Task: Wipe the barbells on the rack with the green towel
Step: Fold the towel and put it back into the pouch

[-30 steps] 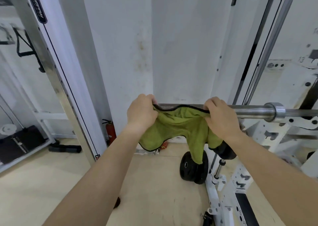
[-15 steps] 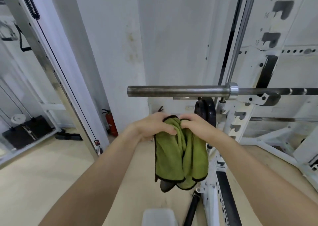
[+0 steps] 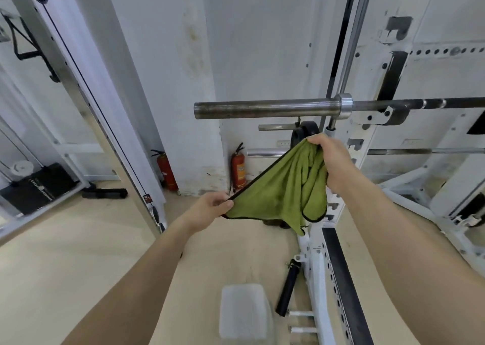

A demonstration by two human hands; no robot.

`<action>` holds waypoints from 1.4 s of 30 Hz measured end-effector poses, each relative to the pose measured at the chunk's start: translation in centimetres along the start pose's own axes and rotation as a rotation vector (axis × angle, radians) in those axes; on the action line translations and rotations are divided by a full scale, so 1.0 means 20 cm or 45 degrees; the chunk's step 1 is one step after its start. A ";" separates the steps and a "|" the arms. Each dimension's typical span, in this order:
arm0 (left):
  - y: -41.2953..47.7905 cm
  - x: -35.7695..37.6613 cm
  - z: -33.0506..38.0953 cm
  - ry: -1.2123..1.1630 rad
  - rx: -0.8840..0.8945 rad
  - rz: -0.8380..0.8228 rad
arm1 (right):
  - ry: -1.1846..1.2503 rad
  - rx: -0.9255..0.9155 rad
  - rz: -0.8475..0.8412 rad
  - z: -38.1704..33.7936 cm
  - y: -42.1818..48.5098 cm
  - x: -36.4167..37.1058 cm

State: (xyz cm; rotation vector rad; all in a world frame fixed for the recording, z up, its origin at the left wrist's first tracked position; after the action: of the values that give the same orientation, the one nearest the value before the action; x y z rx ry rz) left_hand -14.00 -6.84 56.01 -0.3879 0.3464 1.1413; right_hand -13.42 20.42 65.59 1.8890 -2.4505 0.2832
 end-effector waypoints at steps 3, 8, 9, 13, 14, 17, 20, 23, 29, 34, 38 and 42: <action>-0.02 -0.09 -0.05 -0.162 -0.034 0.164 | -0.144 0.002 -0.046 0.02 -0.01 0.04; 0.03 -0.07 0.15 -0.504 -0.060 0.350 | -1.057 0.005 -0.243 0.15 -0.01 0.18; 0.05 -0.04 0.20 -0.426 -0.035 0.336 | -1.128 0.002 -0.298 0.18 -0.02 0.21; 0.07 0.06 0.24 0.182 0.053 0.212 | -1.181 -0.069 -0.546 0.24 -0.09 0.37; 0.07 0.06 0.24 0.180 0.059 0.158 | -1.175 -0.063 -0.576 0.24 -0.10 0.38; -0.01 0.07 0.26 0.011 0.130 -0.067 | -1.070 -0.046 -0.593 0.24 -0.11 0.38; -0.07 0.11 0.29 -0.105 0.152 -0.238 | -1.044 -0.068 -0.604 0.23 -0.12 0.39; -0.07 0.12 0.30 -0.121 0.138 -0.239 | -0.995 -0.052 -0.641 0.26 -0.12 0.38; 0.01 0.06 0.27 -0.049 0.157 0.029 | -1.110 -0.012 -0.645 0.31 -0.14 0.30; 0.06 -0.03 0.32 -0.164 0.163 0.220 | -0.806 0.126 -0.572 0.40 -0.20 0.16; 0.07 -0.07 0.34 -0.251 0.134 0.266 | -0.814 0.157 -0.529 0.57 -0.19 0.08; 0.09 -0.14 0.29 -0.297 0.055 0.284 | -0.604 0.190 -0.413 0.65 -0.19 0.01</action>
State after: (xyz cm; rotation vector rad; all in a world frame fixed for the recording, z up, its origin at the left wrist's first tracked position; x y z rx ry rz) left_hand -16.37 -5.72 62.22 -0.1774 0.2124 1.3802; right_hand -8.73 17.18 53.31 2.6363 -2.3631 0.0014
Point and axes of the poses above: each hand's wrist, its own y-axis towards the middle knuckle, its own x-axis out of the palm, z = x × y, the point moved 7 cm from there along y, towards the middle knuckle
